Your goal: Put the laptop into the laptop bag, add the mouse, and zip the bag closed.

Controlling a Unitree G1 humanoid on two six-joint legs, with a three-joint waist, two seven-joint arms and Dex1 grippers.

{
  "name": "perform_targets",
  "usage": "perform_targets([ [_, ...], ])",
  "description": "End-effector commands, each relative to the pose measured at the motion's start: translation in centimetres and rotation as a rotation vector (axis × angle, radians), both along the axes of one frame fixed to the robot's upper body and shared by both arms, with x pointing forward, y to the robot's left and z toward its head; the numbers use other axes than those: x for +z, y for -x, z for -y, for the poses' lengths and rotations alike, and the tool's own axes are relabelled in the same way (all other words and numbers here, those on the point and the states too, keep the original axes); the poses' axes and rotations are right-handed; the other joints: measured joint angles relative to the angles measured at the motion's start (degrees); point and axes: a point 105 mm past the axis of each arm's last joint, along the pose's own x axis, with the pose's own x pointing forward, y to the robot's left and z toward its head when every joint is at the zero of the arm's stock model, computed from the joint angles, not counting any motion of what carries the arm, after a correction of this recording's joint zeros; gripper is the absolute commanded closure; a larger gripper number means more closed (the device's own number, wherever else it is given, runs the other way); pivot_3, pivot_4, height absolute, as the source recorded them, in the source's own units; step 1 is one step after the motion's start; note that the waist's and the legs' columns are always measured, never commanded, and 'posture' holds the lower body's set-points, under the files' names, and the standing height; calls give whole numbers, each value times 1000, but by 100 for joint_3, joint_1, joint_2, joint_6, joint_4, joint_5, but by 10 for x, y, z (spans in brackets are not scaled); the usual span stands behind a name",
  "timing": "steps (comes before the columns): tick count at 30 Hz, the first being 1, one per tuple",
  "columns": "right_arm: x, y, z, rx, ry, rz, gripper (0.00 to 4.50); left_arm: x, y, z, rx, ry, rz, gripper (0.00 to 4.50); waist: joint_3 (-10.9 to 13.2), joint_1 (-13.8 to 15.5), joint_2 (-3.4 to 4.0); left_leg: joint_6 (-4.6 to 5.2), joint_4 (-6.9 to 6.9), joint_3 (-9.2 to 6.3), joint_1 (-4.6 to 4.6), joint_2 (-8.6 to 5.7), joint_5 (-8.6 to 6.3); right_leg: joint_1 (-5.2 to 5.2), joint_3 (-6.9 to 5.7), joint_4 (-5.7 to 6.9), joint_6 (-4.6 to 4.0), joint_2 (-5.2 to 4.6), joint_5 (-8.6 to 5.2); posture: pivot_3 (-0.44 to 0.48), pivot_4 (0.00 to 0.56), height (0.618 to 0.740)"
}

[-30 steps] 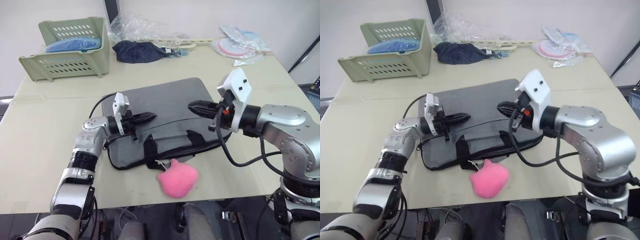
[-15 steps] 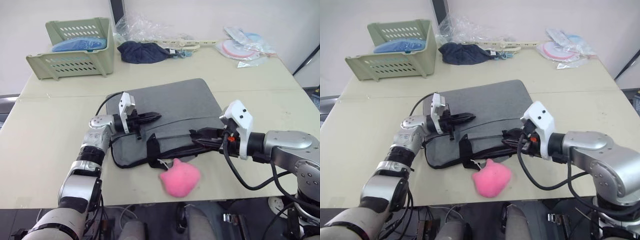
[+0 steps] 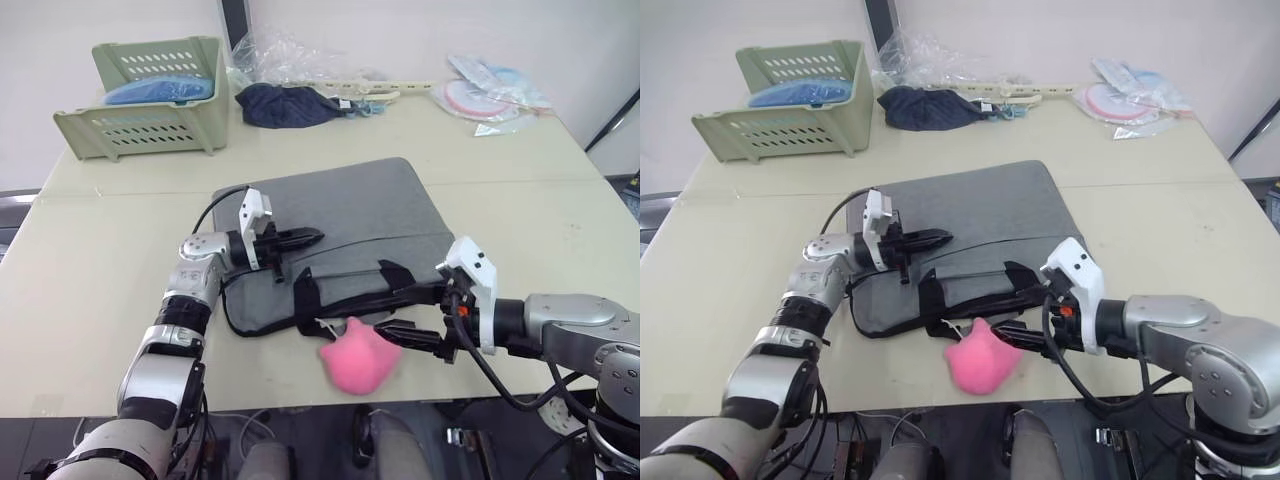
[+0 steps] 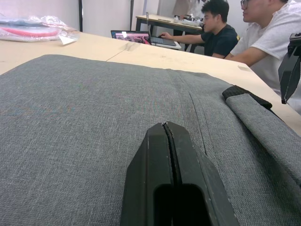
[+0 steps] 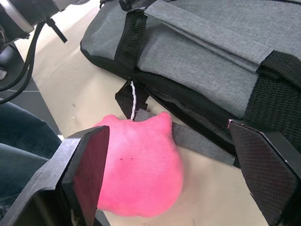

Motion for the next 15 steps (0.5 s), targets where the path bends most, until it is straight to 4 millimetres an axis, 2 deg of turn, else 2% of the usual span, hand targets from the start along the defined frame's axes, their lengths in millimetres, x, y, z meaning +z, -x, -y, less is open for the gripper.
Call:
perform_targets([
  [1,-6,3,-5,-4,-9,-16,108,-37,9,5,-15,-48,-130,4500,0,0,1,0,0,1,0,-1,0,0,2,0,0,0,0,0,150,740],
  [8,-22,-7,-15,-21,-29,-61,108,-37,9,7,-14,-48,-124,4500,-12,-2,3,1,2,2,2,-4,-1,2,4,1,0,-1,0,0,150,740],
  [15,-36,-10,-16,-20,-25,-99,108,-35,8,4,-3,-49,-121,4500,-16,-1,3,2,3,2,3,-5,0,3,3,0,0,-1,0,0,150,740],
])
